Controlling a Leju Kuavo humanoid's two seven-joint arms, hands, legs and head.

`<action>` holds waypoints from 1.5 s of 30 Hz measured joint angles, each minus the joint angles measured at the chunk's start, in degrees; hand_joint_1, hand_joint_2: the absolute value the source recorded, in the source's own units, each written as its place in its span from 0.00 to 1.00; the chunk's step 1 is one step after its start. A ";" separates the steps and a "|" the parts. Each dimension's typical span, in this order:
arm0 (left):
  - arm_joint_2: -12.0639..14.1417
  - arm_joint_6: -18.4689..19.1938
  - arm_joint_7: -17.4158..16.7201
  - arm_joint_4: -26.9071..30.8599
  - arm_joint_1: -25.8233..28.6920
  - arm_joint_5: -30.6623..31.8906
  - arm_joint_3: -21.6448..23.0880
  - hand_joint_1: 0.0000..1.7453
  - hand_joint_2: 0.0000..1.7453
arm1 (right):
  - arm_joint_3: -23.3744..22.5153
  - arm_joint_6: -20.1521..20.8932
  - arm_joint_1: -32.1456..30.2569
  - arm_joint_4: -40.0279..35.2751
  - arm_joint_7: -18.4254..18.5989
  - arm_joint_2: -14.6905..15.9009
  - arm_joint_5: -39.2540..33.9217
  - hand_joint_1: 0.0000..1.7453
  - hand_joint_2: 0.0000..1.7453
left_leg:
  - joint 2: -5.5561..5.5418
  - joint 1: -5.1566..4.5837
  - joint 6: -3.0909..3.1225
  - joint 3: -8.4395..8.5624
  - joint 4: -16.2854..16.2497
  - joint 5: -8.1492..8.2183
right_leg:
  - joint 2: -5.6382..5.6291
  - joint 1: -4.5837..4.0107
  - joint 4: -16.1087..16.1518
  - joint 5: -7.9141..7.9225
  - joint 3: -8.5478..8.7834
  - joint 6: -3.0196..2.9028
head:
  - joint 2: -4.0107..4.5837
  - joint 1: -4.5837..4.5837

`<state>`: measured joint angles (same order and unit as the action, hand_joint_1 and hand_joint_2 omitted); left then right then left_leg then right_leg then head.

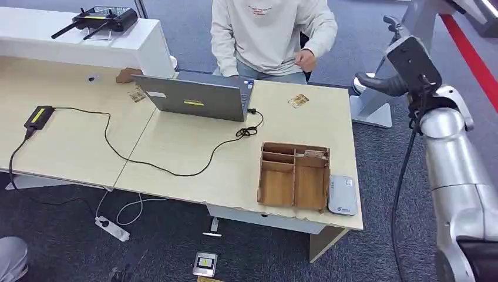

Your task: Pass the card to the sensor for recognition and then transmit it.

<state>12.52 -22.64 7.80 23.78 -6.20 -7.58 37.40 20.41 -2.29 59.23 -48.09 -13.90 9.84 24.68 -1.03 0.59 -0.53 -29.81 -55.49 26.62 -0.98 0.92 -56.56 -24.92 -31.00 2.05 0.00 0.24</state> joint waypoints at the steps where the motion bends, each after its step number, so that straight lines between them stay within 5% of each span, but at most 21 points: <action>1: -0.09 -0.04 0.04 -0.02 -0.02 -0.11 0.09 0.00 1.00 | -0.09 0.04 -0.44 -1.22 0.11 0.37 -0.11 0.00 1.00 | 0.00 0.00 0.00 0.00 0.00 0.00 | -0.01 0.00 0.00 0.00 0.00 0.00 | 0.00 0.00; 7: -0.90 -2.19 -0.72 -0.04 -0.12 -0.74 0.59 0.00 1.00 | -0.41 0.39 -2.31 -5.77 0.81 1.86 -0.35 0.00 1.00 | 0.02 0.01 0.00 0.06 0.00 0.00 | -0.01 -0.01 0.00 0.00 0.00 -0.01 | 0.00 0.00; 15: -3.61 -4.35 -1.75 -0.42 -0.34 -2.40 0.85 0.00 1.00 | -1.44 2.16 -14.72 -18.09 3.25 5.20 3.41 0.00 1.00 | 0.01 0.00 0.06 0.12 0.01 0.06 | -0.05 -0.01 0.05 -0.02 0.12 0.02 | 0.00 0.00; 23: -3.52 -2.32 0.37 -1.38 -0.89 -3.56 0.87 0.00 1.00 | -1.03 2.99 -19.72 -25.07 2.97 5.53 6.82 0.00 1.00 | 0.01 0.02 0.05 0.13 0.04 0.05 | -0.06 -0.03 0.00 -0.02 0.12 0.01 | 0.00 0.00; 33: -3.04 0.51 -1.20 -1.51 -0.94 -3.80 0.94 0.00 1.00 | 0.99 6.84 -19.98 -27.23 2.88 4.28 11.04 0.00 1.00 | 0.01 0.04 0.04 0.10 0.04 0.05 | -0.06 -0.04 -0.01 -0.01 0.15 0.01 | 0.00 0.00; 40: 2.28 1.81 -13.69 7.76 2.27 -0.48 1.01 0.00 1.00 | 5.80 2.90 -18.34 -26.88 0.26 1.20 25.93 0.00 1.00 | 0.04 0.09 0.01 0.09 0.06 0.03 | -0.06 -0.10 -0.05 -0.03 0.10 -0.01 | 0.00 0.00; 45: 4.85 1.81 -15.58 14.68 4.39 -0.06 1.07 0.00 1.00 | 8.26 1.66 -16.82 -25.02 0.02 -1.33 26.27 0.00 1.00 | 0.00 0.11 -0.01 0.05 0.06 0.01 | 0.02 -0.12 -0.04 -0.05 0.13 -0.03 | 0.00 0.02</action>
<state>17.37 -20.83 -7.78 38.46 -1.81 -7.65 38.47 28.67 -0.63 42.41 -73.11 -13.88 8.50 50.95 -1.03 0.70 -0.54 -29.76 -55.42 26.63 -0.96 0.79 -56.60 -24.96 -30.87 2.01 0.00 0.26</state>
